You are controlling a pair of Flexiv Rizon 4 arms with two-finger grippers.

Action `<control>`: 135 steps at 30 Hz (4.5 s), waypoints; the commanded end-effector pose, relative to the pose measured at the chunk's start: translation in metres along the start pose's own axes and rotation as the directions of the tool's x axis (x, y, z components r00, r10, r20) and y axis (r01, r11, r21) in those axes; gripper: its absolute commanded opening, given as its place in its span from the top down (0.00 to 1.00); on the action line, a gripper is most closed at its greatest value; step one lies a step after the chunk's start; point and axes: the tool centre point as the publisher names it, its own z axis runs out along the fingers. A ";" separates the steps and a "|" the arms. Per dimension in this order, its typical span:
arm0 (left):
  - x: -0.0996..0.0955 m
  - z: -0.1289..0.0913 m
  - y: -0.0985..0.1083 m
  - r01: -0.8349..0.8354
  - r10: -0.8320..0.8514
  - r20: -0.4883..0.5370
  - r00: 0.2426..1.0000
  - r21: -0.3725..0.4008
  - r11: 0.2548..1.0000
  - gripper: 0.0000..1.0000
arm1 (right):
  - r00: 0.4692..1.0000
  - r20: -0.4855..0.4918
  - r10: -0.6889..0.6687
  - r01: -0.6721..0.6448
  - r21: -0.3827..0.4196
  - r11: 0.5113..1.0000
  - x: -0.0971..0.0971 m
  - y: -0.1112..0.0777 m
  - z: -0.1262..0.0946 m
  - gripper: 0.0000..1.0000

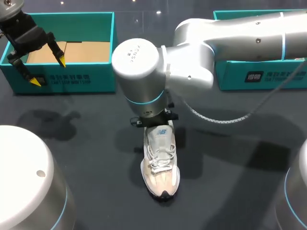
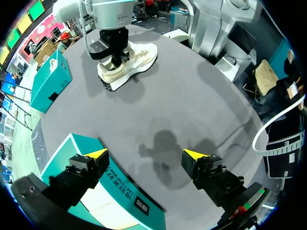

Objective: Take the shoe out of the shoebox, open the shoe tongue, remove and reinsert the insole, then place the shoe into the shoebox

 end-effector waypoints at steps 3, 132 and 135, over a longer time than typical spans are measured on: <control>0.000 -0.001 0.000 0.000 0.000 -0.002 1.000 -0.002 1.000 0.00 | 0.972 0.035 0.234 -0.235 0.028 0.972 -0.009 0.009 -0.019 1.00; 0.000 -0.001 0.000 0.000 0.000 -0.002 1.000 -0.002 1.000 0.00 | 0.997 -0.007 -0.078 0.078 0.054 0.996 -0.006 0.021 -0.059 0.00; 0.000 -0.001 0.000 0.000 0.000 -0.002 1.000 -0.002 1.000 0.00 | 0.990 -0.026 -0.138 0.140 0.087 0.986 -0.007 0.021 -0.060 0.00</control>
